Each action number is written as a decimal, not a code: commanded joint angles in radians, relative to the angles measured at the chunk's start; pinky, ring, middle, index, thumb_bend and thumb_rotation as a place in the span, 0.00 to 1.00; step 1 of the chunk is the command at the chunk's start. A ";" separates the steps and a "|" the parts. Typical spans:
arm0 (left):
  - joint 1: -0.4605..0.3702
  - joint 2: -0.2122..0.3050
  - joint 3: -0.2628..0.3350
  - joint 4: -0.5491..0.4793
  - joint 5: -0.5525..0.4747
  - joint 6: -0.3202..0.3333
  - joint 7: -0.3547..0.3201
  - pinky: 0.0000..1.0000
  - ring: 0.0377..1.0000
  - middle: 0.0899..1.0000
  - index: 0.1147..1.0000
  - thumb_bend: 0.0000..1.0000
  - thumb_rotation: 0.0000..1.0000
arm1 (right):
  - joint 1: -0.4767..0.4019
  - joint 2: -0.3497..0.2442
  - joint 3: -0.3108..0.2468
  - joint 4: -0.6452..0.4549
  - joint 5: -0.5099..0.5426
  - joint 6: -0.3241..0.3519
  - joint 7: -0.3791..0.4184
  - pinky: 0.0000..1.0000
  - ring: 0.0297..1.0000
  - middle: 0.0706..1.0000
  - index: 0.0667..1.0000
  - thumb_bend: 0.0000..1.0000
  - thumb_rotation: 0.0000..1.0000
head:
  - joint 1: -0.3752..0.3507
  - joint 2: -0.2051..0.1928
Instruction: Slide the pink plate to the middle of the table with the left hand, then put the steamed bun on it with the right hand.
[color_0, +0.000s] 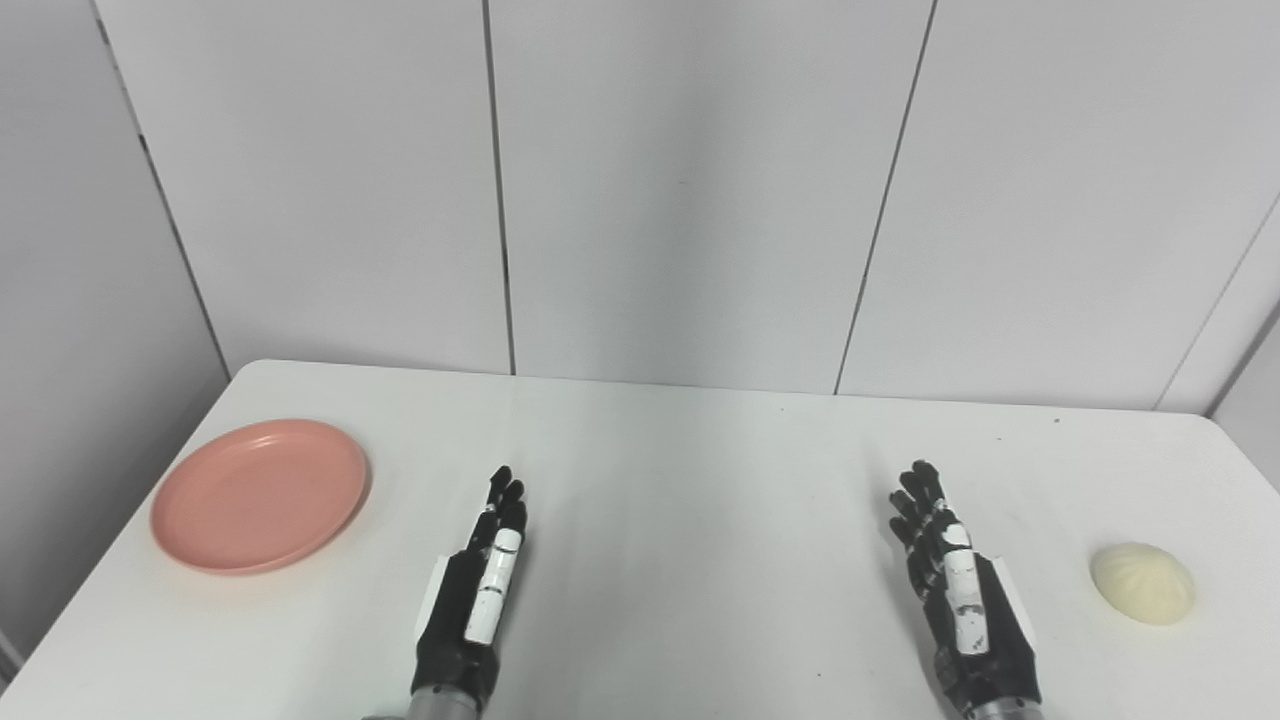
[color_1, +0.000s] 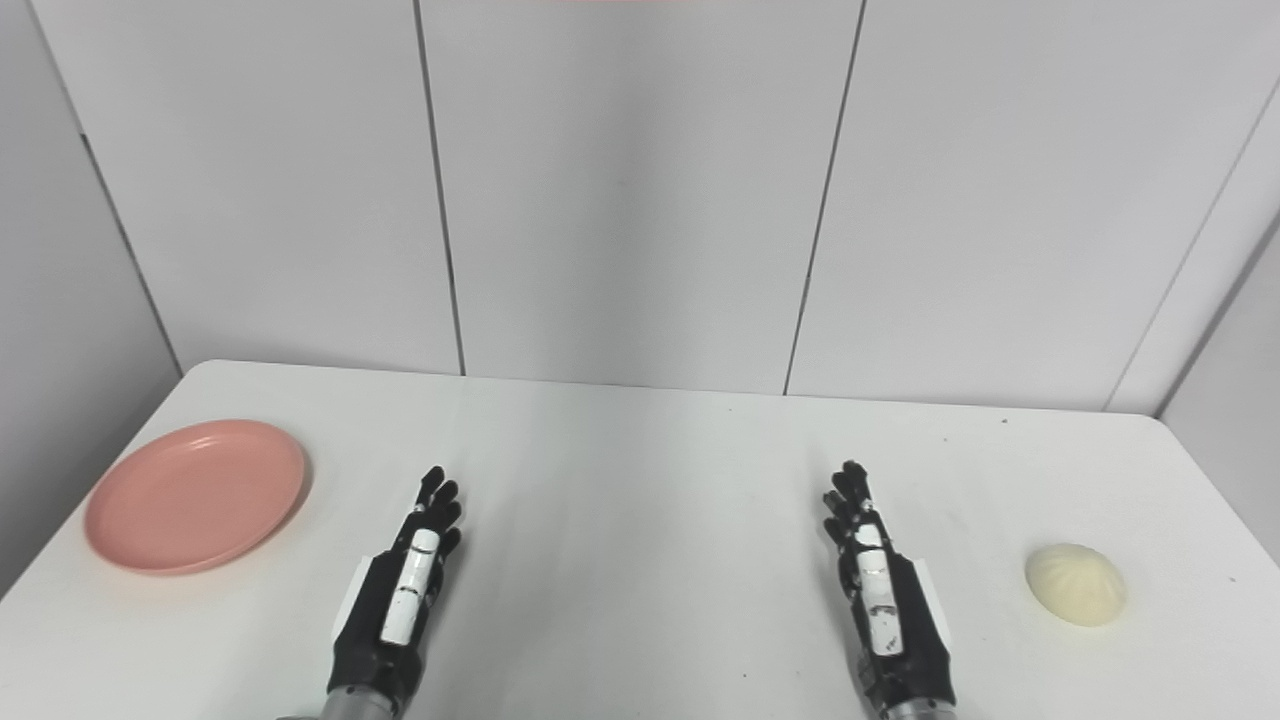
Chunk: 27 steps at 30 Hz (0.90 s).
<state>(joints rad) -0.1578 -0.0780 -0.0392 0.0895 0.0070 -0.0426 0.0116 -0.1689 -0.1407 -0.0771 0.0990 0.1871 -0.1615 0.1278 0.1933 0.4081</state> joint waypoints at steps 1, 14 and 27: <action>-0.033 0.000 -0.003 -0.003 0.013 -0.053 0.006 1.00 1.00 1.00 1.00 0.64 0.91 | 0.031 -0.002 -0.008 0.049 0.000 -0.035 0.007 1.00 0.98 0.98 0.98 0.81 1.00 | 0.001 0.000; -0.033 0.012 0.002 0.030 0.010 -0.088 0.000 1.00 1.00 1.00 1.00 0.62 0.92 | 0.027 0.015 -0.005 0.071 0.000 -0.047 0.003 1.00 0.98 0.98 0.98 0.84 0.99 | -0.009 -0.043; -0.065 -0.024 0.043 0.020 -0.056 -0.148 0.013 0.99 0.95 0.98 1.00 0.60 0.86 | 0.031 0.021 -0.004 0.065 -0.002 -0.032 -0.002 1.00 0.98 0.97 0.98 0.82 1.00 | -0.012 -0.046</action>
<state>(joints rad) -0.1853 -0.0919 0.0001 0.1322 -0.0236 -0.1443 0.0241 -0.1802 -0.1356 -0.0808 0.1251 0.1807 -0.1685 0.1231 0.1887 0.3605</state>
